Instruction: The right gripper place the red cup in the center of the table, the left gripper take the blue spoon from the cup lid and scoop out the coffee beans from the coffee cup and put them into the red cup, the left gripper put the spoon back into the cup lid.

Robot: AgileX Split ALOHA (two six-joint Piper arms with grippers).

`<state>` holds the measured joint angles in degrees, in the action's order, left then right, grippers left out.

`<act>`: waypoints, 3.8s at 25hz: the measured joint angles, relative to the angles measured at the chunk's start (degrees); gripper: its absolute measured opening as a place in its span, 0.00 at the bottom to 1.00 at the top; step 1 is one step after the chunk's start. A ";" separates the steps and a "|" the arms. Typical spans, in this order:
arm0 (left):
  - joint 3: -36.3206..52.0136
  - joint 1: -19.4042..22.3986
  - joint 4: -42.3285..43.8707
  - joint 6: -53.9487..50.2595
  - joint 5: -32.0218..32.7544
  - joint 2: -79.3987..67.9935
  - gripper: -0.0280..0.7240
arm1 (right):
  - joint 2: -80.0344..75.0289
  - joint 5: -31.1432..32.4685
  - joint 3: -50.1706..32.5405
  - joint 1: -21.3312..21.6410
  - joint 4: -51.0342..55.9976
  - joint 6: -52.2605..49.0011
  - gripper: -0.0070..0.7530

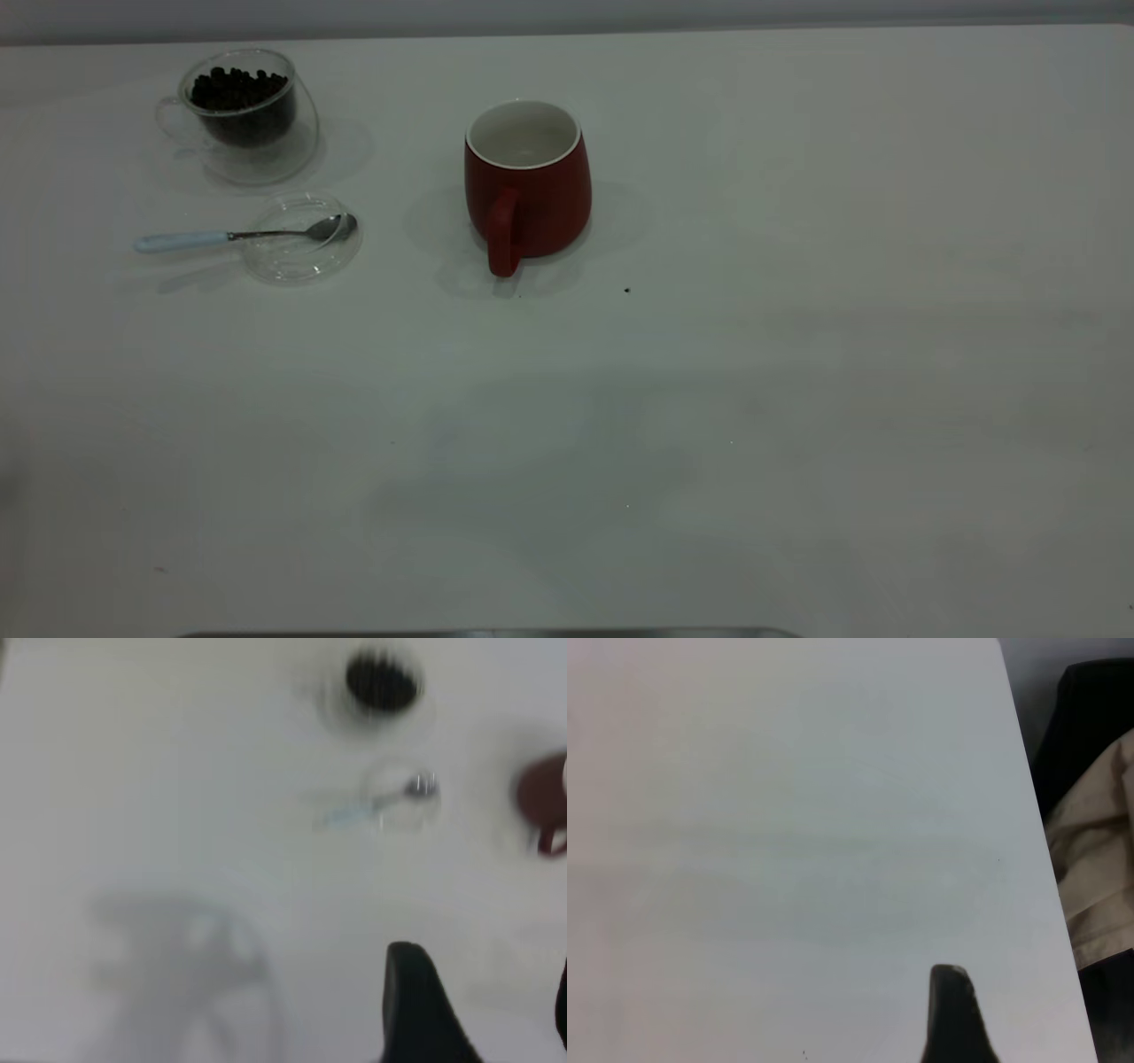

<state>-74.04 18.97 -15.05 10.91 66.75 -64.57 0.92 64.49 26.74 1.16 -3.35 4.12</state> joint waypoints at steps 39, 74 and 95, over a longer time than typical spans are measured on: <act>46.31 -20.12 8.53 -7.50 -2.25 46.72 0.61 | 0.00 0.00 0.00 0.00 0.00 0.00 0.69; 46.24 -19.14 7.91 -7.50 -1.29 65.52 0.61 | 0.00 0.00 0.00 0.00 0.00 0.00 0.69; 46.24 -19.14 8.14 -8.26 -1.42 65.63 0.61 | 0.00 0.00 0.00 0.00 0.00 0.00 0.69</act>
<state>-27.80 -0.17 -6.92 2.65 65.33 1.06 0.92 64.49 26.74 1.16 -3.35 4.12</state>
